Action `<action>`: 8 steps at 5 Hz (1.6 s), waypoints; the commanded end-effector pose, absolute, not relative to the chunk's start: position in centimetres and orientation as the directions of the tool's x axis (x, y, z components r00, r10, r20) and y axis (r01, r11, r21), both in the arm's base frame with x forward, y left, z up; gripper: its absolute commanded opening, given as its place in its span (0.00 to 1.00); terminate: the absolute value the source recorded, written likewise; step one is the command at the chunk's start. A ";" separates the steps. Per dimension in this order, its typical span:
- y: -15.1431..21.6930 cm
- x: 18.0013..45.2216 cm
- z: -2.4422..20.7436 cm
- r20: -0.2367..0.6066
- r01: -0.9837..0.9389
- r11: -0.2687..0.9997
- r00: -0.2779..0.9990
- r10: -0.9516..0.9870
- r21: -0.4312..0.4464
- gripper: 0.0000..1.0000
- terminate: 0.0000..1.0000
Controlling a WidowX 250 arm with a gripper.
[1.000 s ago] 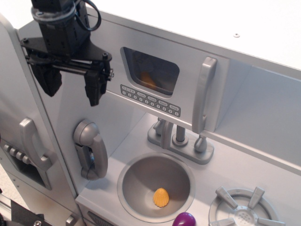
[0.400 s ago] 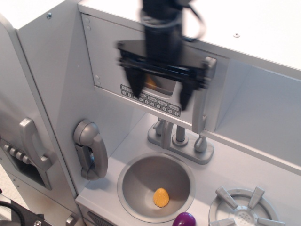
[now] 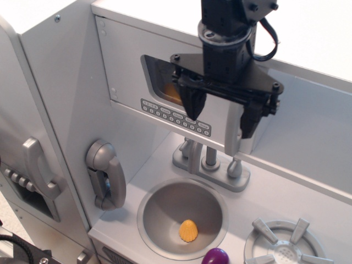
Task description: Open microwave
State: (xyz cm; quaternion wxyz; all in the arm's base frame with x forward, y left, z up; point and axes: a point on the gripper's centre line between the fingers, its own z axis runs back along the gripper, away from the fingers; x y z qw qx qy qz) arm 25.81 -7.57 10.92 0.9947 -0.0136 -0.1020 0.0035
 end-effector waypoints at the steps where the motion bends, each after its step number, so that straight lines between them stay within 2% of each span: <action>1: -7.2 28.7 12.3 0.317 -0.082 0.996 0.945 0.085 -0.022 1.00 0.00; 2: -7.1 29.7 12.0 0.326 -0.093 0.995 0.941 0.096 -0.025 1.00 0.00; 3: -7.3 29.5 11.8 0.320 -0.043 0.998 0.946 0.053 -0.038 0.00 0.00; 5: -7.2 29.8 12.1 0.348 -0.058 0.990 0.932 0.100 -0.129 0.00 0.00; 6: -7.0 29.1 12.1 0.334 -0.049 0.990 0.938 0.090 -0.130 0.00 0.00; 8: -6.0 25.6 12.7 0.291 -0.013 0.996 0.956 0.038 -0.086 0.00 0.00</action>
